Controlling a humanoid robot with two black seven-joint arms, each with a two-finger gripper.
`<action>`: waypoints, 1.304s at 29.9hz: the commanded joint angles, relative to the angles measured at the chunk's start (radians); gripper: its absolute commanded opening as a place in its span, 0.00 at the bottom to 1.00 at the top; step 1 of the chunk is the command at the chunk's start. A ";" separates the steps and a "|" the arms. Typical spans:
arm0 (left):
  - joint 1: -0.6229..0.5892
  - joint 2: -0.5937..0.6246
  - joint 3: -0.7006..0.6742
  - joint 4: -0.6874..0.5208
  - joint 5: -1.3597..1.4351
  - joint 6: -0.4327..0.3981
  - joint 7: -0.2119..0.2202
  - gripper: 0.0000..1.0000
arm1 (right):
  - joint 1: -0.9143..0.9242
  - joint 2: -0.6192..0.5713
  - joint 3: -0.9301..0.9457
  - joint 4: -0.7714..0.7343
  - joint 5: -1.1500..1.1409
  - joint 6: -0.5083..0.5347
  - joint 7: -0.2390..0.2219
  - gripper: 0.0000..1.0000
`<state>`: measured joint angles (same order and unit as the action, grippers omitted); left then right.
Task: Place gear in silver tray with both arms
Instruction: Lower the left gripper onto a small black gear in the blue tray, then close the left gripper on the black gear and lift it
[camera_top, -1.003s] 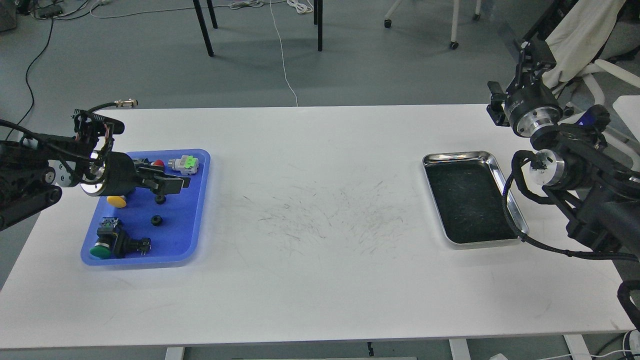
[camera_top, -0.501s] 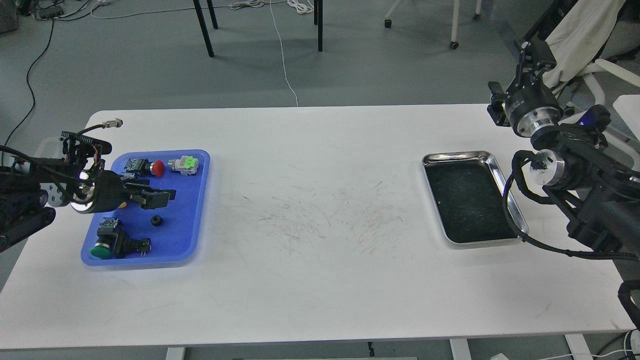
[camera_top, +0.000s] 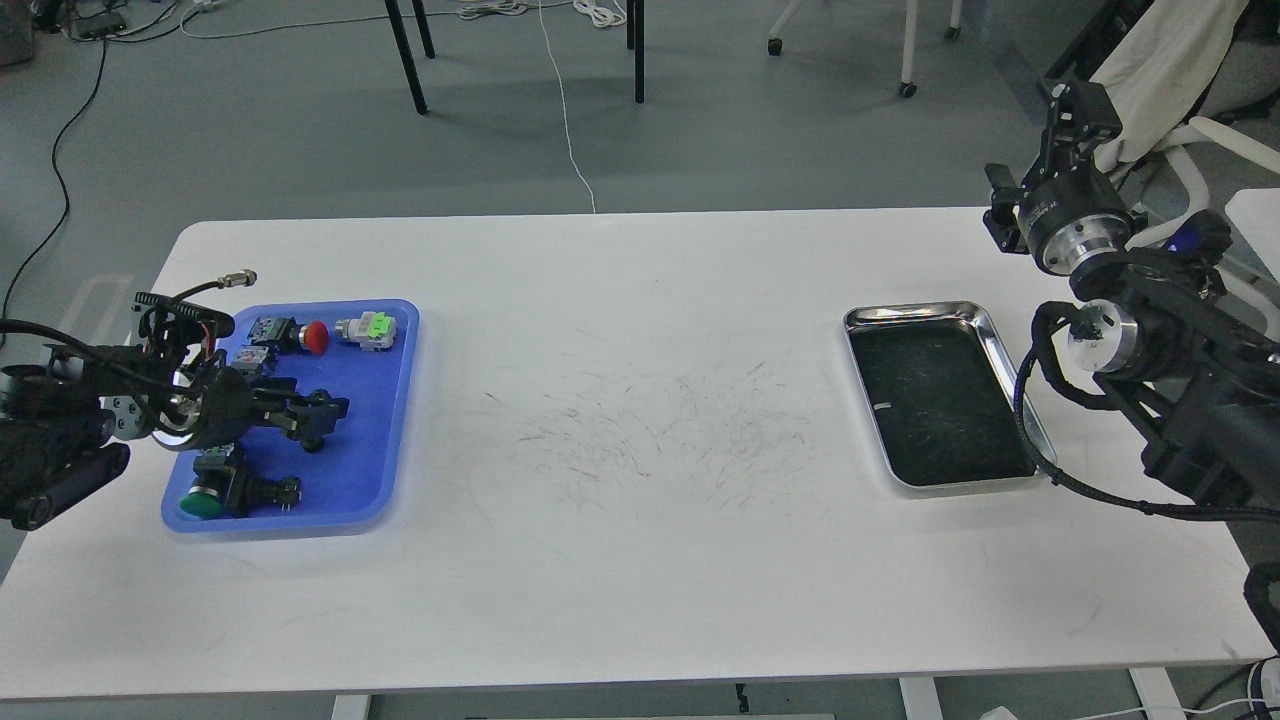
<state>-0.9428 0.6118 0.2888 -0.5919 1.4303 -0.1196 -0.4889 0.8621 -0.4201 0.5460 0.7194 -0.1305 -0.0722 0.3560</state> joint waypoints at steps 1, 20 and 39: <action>0.004 -0.012 0.001 0.015 0.001 0.002 0.000 0.72 | 0.000 0.000 0.000 0.000 0.000 0.000 0.000 0.99; 0.004 -0.035 -0.002 0.015 0.002 0.014 0.000 0.57 | -0.008 -0.002 0.000 -0.002 -0.003 0.000 0.000 0.99; 0.002 -0.024 0.035 0.004 0.015 0.015 0.000 0.10 | -0.014 -0.002 0.000 -0.003 -0.005 0.002 0.001 0.99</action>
<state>-0.9407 0.5812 0.3099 -0.5875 1.4404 -0.1020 -0.4885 0.8483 -0.4221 0.5460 0.7172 -0.1339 -0.0705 0.3576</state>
